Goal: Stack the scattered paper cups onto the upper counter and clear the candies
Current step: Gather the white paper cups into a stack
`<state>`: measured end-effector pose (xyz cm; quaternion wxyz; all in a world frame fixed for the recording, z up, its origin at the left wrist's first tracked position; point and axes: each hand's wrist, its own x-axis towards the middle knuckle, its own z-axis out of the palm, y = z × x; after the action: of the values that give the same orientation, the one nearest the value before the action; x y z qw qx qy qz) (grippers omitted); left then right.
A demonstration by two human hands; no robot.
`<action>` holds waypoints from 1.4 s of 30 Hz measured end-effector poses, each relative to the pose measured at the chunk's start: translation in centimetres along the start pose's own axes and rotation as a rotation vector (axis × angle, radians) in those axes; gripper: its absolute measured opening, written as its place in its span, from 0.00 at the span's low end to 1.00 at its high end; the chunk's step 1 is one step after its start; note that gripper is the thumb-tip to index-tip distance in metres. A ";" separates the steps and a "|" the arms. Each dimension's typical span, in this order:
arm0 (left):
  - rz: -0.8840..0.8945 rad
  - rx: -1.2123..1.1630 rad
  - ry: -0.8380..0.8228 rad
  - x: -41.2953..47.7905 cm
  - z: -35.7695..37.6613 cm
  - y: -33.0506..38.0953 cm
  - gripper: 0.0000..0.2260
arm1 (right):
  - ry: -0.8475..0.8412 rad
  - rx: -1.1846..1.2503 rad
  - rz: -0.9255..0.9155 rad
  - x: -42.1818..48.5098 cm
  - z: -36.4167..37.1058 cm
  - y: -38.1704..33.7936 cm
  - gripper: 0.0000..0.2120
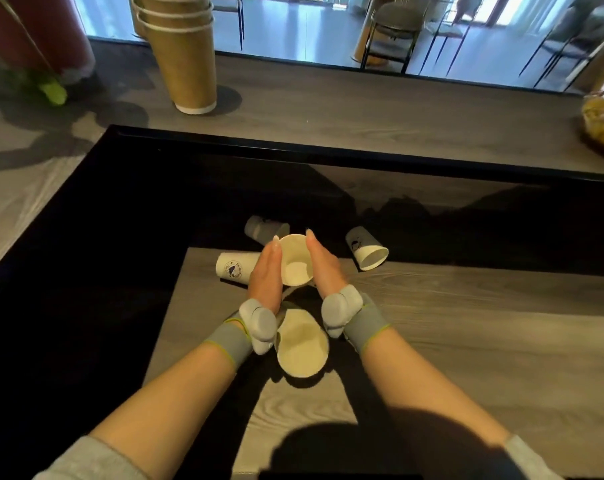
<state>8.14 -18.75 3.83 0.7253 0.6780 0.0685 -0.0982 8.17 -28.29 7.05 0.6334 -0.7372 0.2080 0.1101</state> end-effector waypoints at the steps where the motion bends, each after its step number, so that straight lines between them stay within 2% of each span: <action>1: -0.008 0.011 0.014 0.1 0.1 -0.3 0.27 | 0.026 0.000 -0.014 -0.3 0.0 0.3 0.24; 4: -0.007 0.024 0.028 -0.5 0.1 -1.1 0.20 | 0.092 0.063 -0.040 -1.0 -0.1 2.0 0.23; 7: -0.103 0.067 -0.010 -1.7 -0.8 -3.2 0.30 | 0.124 0.215 0.043 -1.4 -0.4 4.3 0.22; 8: -0.124 0.124 -0.038 -2.0 -1.3 -4.3 0.29 | 0.127 0.243 0.096 -1.3 -0.5 5.4 0.24; 9: -0.127 0.200 -0.065 -2.2 -1.7 -4.8 0.26 | 0.123 0.250 0.134 -1.4 -0.7 5.7 0.26; 11: -0.135 0.342 -0.131 -2.6 -2.5 -5.6 0.19 | 0.124 0.264 0.166 -1.7 -1.3 5.9 0.25; 14: -0.142 0.478 -0.299 -3.2 -2.7 -6.1 0.12 | 0.140 0.290 0.194 -1.3 -2.1 6.3 0.27; 15: -0.125 0.530 -0.353 -3.4 -2.9 -6.2 0.17 | 0.147 0.294 0.195 -1.2 -2.3 6.5 0.28; 17: -0.049 0.688 -0.449 -3.4 -2.9 -6.3 0.33 | 0.161 0.302 0.191 -1.2 -2.4 6.7 0.33; 19: 0.015 0.830 -0.550 -3.4 -2.5 -6.0 0.40 | 0.176 0.301 0.190 -0.3 -2.8 7.7 0.40; 22: 0.056 0.967 -0.684 -3.4 -1.9 -6.0 0.33 | 0.188 0.312 0.212 0.0 -3.6 8.0 0.40; 26: 0.127 1.224 -0.781 -3.8 -1.5 -6.4 0.29 | 0.191 0.296 0.204 -0.6 -4.3 7.9 0.31; 30: 0.331 1.391 -0.820 -4.3 -1.2 -6.1 0.27 | 0.198 0.286 0.213 -1.0 -5.0 8.4 0.23; 34: 0.239 1.524 -0.942 -4.5 -0.7 -6.0 0.41 | 0.215 0.317 0.231 -1.2 -6.0 9.2 0.19; 37: 0.121 1.607 -0.862 -5.4 0.4 -6.4 0.49 | 0.246 0.341 0.236 -2.0 -6.3 9.4 0.19; 39: 0.103 1.619 -0.835 -6.1 1.4 -6.7 0.50 | 0.261 0.343 0.237 -2.6 -6.4 9.4 0.20; 42: 0.127 1.613 -0.823 -6.7 2.2 -6.9 0.46 | 0.275 0.344 0.247 -3.1 -6.9 9.7 0.20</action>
<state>-0.02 -21.01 -1.18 0.0014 0.8940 -0.3231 -0.3104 0.41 -35.58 0.92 0.6971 -0.5956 0.3962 0.0483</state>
